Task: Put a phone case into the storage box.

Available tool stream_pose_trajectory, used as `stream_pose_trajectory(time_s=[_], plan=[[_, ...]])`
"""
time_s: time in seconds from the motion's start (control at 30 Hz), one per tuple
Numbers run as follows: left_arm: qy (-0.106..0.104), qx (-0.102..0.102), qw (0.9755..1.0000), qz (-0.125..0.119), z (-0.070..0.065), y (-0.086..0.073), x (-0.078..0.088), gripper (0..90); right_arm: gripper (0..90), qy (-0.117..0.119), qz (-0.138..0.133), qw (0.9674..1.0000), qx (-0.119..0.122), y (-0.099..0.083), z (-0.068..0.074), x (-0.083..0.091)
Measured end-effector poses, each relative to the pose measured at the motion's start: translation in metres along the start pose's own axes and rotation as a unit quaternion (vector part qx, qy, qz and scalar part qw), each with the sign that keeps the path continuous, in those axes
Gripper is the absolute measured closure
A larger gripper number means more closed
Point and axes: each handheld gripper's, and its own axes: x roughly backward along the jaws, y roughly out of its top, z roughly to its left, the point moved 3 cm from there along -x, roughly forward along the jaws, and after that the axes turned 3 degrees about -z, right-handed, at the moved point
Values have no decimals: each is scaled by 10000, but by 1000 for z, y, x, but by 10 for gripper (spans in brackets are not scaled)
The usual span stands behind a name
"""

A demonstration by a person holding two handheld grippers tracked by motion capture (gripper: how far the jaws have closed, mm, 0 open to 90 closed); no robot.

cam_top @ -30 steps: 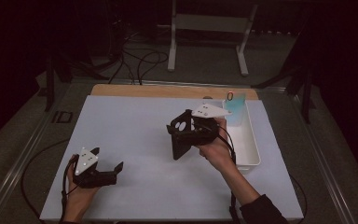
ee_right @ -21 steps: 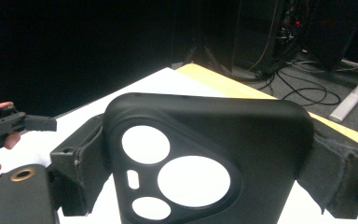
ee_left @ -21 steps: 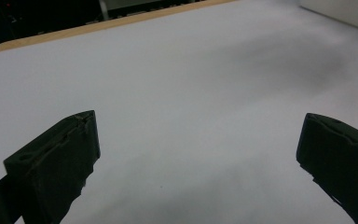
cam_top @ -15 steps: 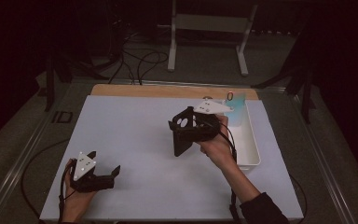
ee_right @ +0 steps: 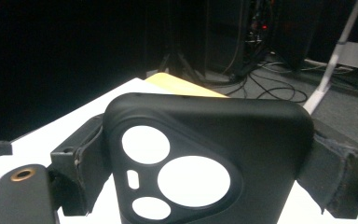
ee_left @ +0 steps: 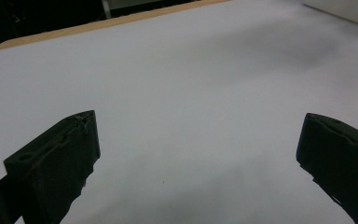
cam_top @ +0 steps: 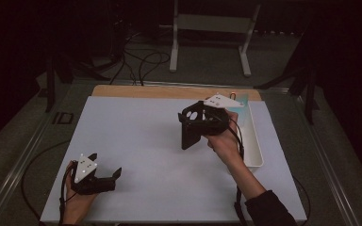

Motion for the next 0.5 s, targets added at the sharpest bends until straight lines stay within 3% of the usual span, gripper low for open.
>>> stream_pose_trajectory(time_s=[0.5], plan=[[40,40,10000,-68,0,1,2,1,135,-306,-49,9995,-96,7,-20,1]])
